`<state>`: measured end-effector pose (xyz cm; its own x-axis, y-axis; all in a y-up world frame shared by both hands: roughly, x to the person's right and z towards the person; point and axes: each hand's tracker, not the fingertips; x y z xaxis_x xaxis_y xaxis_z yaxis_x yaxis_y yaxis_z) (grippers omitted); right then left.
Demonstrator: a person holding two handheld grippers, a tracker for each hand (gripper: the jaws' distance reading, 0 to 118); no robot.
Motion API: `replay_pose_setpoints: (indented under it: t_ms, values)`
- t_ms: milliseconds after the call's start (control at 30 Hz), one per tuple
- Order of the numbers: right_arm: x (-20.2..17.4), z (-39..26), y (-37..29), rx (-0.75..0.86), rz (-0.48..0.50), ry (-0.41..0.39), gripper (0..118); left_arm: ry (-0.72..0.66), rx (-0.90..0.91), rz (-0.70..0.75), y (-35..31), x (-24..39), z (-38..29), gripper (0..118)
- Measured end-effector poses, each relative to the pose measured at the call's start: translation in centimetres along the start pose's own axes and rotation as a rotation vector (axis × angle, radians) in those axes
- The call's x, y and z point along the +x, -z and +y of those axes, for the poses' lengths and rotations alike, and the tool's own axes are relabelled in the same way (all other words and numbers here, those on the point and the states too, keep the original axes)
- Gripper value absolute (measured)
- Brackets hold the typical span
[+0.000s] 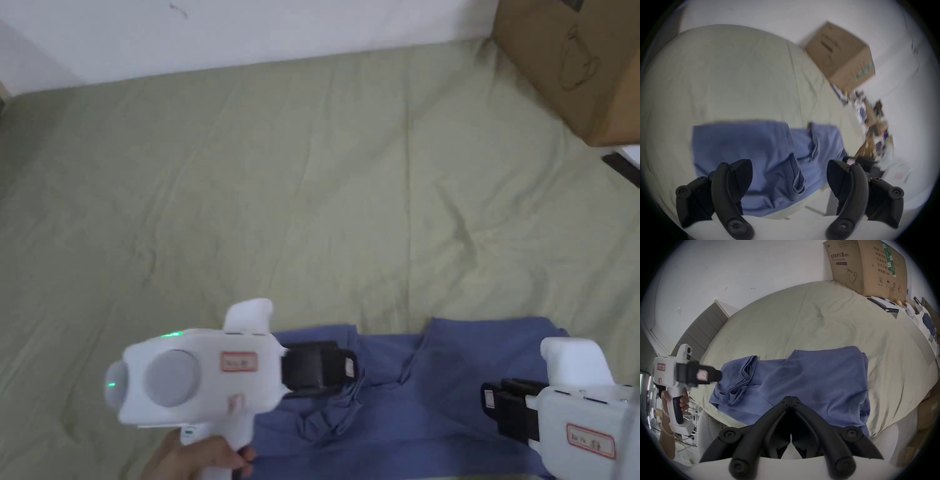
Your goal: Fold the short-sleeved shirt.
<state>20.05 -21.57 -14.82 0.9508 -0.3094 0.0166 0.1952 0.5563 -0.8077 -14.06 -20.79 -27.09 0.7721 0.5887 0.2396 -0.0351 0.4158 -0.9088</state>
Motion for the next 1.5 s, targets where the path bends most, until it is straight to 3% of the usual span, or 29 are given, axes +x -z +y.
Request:
replay_pose_setpoints:
  t_ms: [67,100,133,200,267,400,533,633,833,1067,1100,1133,1233,1267,1300,1367,1500]
  values:
    - [0.1,0.0,0.4,-0.006,0.015,0.029,0,-0.123,0.075,0.004,-1.9,-1.7,0.8,91]
    - [0.0,0.0,0.6,-0.011,0.024,0.038,0,-0.161,0.090,0.021,-2.4,-2.4,1.1,79]
    - [0.0,-0.1,0.8,-0.011,0.031,0.040,0,-0.157,0.088,0.056,-2.6,-3.3,1.3,57]
    - [-0.4,-0.2,1.1,-0.014,0.037,0.033,0,-0.132,0.087,0.166,-2.3,-4.2,1.3,39]
    - [-0.9,-0.4,1.2,-0.020,0.047,0.018,0,-0.088,0.005,0.233,-0.8,-4.4,0.9,11]
    - [-1.3,-0.6,1.2,-0.025,0.066,0.010,0,0.033,-0.129,0.130,2.2,-2.3,-1.3,9]
    - [-1.3,-0.6,1.1,-0.025,0.084,0.013,0,0.157,-0.194,0.128,4.9,0.4,-3.5,9]
    - [-1.2,-0.6,0.9,-0.026,0.072,0.005,0,0.142,-0.208,0.148,6.4,1.4,-4.5,8]
    - [-0.7,-0.9,0.6,-0.026,0.067,0.012,0,0.213,-0.279,0.054,6.3,2.3,-6.5,8]
    - [-0.6,-1.2,0.4,-0.040,0.056,0.011,0,0.021,-0.172,-0.032,2.3,-0.6,-5.6,8]
    - [-0.6,-1.1,0.4,-0.044,0.051,0.005,0,0.009,-0.134,-0.020,1.1,-1.2,-5.2,11]
    - [-0.7,-1.1,0.4,-0.046,0.045,-0.001,0,-0.009,-0.090,-0.013,-0.1,-1.9,-4.8,38]
    - [-0.7,-1.1,0.5,-0.049,0.040,-0.002,0,-0.087,0.010,-0.031,-3.9,-5.1,-3.8,66]
    - [-0.8,-1.1,0.6,-0.051,0.042,0.000,0,-0.101,0.026,-0.032,-4.8,-6.3,-3.8,101]
    - [-0.9,-1.1,0.7,-0.053,0.043,0.001,0,-0.118,0.051,-0.020,-5.5,-7.2,-3.7,112]
    - [-1.3,-1.1,0.9,-0.057,0.042,0.002,0,-0.161,0.108,0.027,-6.9,-9.5,-4.2,114]
    - [-2.4,-0.9,1.4,-0.075,0.046,-0.025,0,-0.280,0.100,-0.042,-6.5,-13.2,-5.5,114]
